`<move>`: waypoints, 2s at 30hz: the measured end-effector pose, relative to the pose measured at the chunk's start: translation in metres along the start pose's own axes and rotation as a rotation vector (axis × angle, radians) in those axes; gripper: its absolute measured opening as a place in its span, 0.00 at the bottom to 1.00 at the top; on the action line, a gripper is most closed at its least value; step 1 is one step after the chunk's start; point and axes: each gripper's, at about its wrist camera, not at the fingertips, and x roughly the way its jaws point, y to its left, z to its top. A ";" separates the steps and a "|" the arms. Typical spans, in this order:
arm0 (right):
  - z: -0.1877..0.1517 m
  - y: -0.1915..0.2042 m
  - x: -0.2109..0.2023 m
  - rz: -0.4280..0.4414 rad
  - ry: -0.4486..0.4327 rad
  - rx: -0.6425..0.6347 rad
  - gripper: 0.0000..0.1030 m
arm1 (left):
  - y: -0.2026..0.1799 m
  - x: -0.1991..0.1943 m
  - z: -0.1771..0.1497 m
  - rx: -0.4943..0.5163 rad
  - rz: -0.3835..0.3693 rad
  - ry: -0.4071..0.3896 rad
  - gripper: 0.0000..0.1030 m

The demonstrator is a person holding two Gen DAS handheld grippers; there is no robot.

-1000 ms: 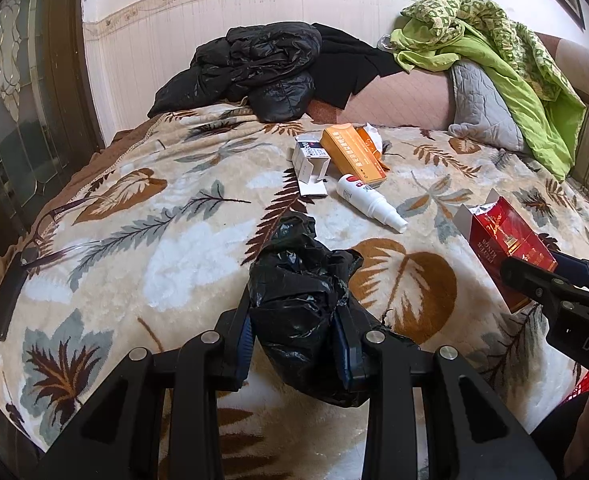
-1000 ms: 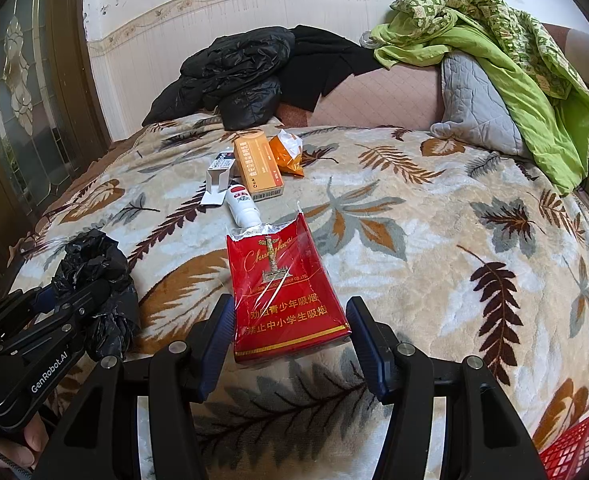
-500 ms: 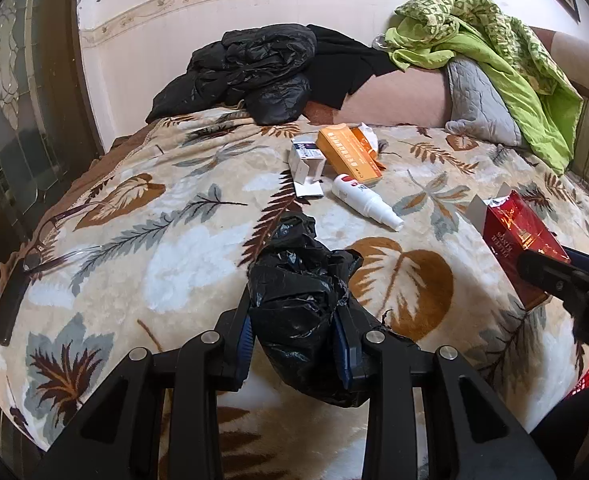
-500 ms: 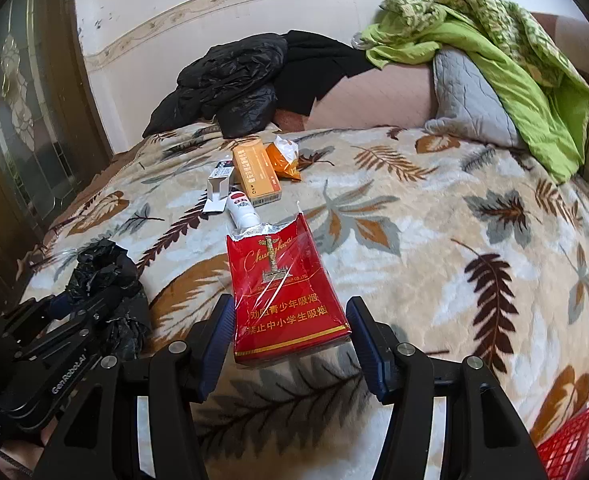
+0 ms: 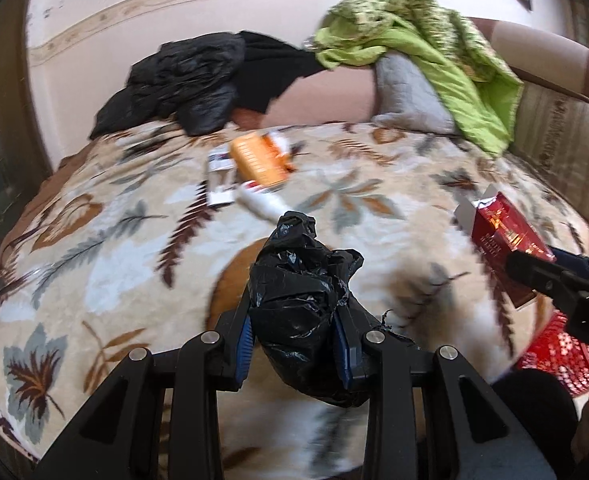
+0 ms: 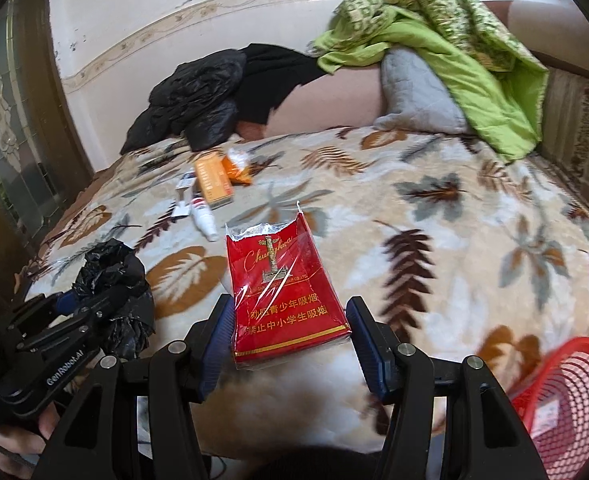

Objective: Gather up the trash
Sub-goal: 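Carry the black bag and cigarette pack over the red wastebasket, then open both tools to drop the bag and cigarette pack into the basket, then move both tools back over the bed toward the remaining items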

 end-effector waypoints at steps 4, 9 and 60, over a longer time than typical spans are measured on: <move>-0.006 -0.031 -0.017 -0.038 -0.001 0.061 0.60 | -0.029 -0.007 0.008 0.043 -0.068 -0.008 0.31; -0.014 -0.070 -0.041 -0.101 -0.010 0.139 0.60 | -0.070 -0.014 0.016 0.101 -0.168 -0.001 0.31; -0.053 -0.216 -0.110 -0.342 -0.012 0.428 0.63 | -0.217 0.000 0.031 0.233 -0.502 0.180 0.66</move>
